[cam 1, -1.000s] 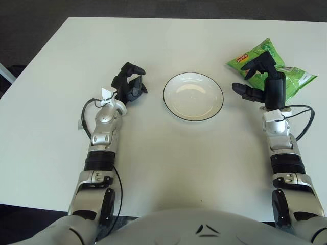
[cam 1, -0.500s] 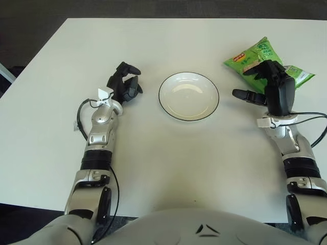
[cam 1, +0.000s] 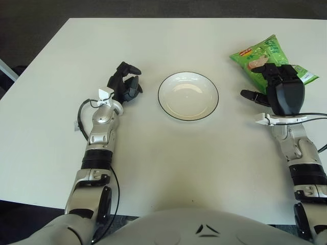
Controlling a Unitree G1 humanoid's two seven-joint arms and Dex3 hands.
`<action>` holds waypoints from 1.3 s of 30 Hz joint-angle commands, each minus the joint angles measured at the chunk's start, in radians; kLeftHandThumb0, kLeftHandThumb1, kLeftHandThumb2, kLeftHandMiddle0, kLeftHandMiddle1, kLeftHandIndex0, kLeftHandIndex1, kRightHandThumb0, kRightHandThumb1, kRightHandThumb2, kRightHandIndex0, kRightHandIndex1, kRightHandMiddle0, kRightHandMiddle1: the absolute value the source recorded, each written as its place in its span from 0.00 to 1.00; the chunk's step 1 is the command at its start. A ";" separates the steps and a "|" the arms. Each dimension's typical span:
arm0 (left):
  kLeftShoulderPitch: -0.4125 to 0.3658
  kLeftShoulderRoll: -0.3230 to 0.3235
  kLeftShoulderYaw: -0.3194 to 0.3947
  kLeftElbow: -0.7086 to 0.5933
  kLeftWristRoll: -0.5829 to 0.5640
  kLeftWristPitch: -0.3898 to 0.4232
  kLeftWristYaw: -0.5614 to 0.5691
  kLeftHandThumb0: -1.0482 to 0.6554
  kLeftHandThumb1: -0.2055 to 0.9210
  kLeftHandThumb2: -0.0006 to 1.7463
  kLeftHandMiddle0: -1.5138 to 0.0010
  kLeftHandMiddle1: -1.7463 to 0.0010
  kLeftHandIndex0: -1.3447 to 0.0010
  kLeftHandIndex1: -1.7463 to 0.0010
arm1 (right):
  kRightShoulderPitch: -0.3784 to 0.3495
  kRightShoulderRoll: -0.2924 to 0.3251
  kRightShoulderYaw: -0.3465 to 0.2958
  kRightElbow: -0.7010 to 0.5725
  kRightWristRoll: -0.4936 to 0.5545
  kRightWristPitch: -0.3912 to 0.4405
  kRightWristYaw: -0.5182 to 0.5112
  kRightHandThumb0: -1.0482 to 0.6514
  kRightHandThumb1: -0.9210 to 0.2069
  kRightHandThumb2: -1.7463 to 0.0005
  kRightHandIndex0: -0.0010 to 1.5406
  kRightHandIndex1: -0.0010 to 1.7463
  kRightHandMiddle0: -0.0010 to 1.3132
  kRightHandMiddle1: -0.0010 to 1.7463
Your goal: Put the snack into the plate.
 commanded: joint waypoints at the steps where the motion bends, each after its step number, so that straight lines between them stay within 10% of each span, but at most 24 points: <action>1: 0.062 -0.018 -0.017 0.039 0.018 0.024 0.011 0.40 0.84 0.43 0.48 0.00 0.76 0.00 | 0.002 -0.025 0.004 -0.012 0.020 0.021 -0.018 0.24 0.00 0.76 0.33 0.01 0.34 0.24; 39: 0.057 -0.010 -0.035 0.059 0.046 -0.005 0.038 0.40 0.84 0.43 0.49 0.01 0.77 0.00 | -0.037 -0.096 -0.002 -0.033 0.125 -0.054 -0.123 0.26 0.00 0.82 0.33 0.00 0.33 0.17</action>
